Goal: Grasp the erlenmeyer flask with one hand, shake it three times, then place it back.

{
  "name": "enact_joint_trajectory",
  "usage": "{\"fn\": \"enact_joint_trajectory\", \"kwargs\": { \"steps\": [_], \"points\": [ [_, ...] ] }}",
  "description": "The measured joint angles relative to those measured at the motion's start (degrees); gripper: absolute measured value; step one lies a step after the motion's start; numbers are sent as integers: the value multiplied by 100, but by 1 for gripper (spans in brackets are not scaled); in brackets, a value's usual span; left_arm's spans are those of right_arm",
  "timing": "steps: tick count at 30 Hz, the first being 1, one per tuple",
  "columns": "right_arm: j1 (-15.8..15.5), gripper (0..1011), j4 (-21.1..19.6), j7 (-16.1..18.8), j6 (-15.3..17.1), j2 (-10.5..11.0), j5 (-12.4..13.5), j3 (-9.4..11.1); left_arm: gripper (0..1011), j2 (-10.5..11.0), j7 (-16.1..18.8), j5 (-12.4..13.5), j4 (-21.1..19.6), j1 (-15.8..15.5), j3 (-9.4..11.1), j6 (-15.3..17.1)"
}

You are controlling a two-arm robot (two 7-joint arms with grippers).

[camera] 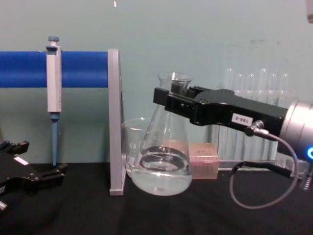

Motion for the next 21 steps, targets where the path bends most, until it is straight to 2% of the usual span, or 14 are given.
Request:
{"fn": "enact_joint_trajectory", "kwargs": {
  "steps": [21],
  "points": [
    [76,453,79,-54,-8,40,83,-156,1001,0,0,0,0,0,0,0]
  ]
}}
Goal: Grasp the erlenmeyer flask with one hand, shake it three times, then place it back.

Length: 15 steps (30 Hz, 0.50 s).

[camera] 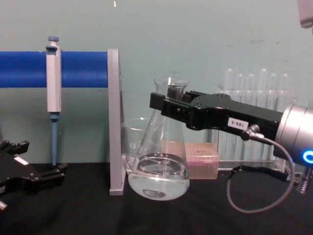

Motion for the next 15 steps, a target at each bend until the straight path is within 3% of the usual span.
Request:
{"fn": "enact_joint_trajectory", "kwargs": {
  "steps": [15],
  "points": [
    [62,453,304,57,-31,-2,-23,-94,1001,0,0,0,0,0,0,0]
  ]
}}
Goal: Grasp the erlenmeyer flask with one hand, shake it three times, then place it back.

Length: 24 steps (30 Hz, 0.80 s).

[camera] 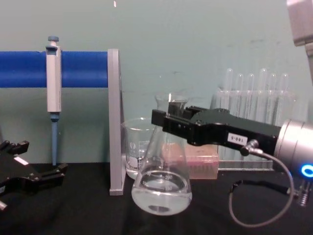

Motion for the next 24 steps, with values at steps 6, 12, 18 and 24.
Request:
{"fn": "enact_joint_trajectory", "kwargs": {
  "steps": [6,12,18,24],
  "points": [
    [26,453,137,55,-13,-3,-47,-53,1001,0,0,0,0,0,0,0],
    [41,453,281,120,-31,-8,-90,-99,1001,0,0,0,0,0,0,0],
    [49,453,374,169,-35,-15,-107,-123,1001,0,0,0,0,0,0,0],
    [52,453,434,202,-20,-19,-131,-161,1001,0,0,0,0,0,0,0]
  ]
}}
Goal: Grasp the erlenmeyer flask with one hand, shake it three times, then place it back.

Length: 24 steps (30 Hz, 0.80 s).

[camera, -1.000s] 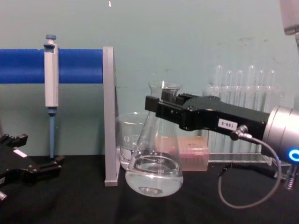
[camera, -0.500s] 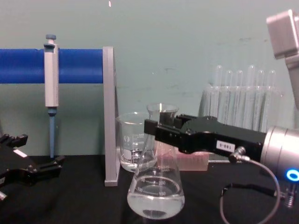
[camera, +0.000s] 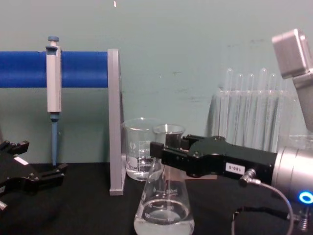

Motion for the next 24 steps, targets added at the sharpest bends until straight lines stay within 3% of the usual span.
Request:
{"fn": "enact_joint_trajectory", "kwargs": {
  "steps": [24],
  "points": [
    [-15,453,170,66,67,-8,-99,-101,1001,0,0,0,0,0,0,0]
  ]
}}
